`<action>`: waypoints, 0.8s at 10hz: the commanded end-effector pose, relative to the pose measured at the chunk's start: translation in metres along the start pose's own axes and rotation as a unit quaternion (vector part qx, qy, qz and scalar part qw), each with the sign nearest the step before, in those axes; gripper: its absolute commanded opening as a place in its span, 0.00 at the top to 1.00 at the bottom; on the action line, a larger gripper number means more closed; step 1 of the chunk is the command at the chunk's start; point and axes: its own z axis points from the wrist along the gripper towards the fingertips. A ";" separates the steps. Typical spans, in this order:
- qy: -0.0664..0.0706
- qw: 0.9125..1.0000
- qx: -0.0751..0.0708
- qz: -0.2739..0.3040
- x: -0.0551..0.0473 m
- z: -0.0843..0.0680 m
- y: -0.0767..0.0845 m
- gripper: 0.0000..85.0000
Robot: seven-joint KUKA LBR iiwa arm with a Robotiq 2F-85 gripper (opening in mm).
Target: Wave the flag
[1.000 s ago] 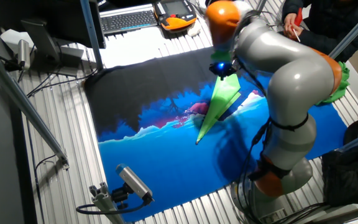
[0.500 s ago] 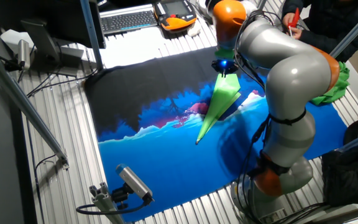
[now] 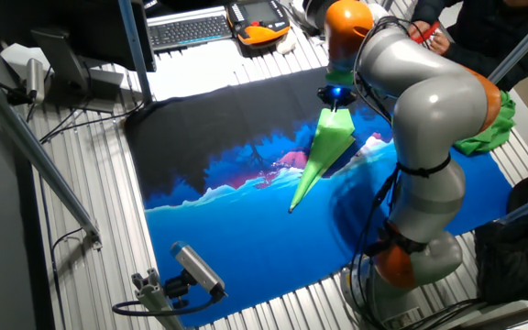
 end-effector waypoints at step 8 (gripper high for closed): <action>0.003 0.999 0.022 0.038 0.037 -0.020 0.016 1.00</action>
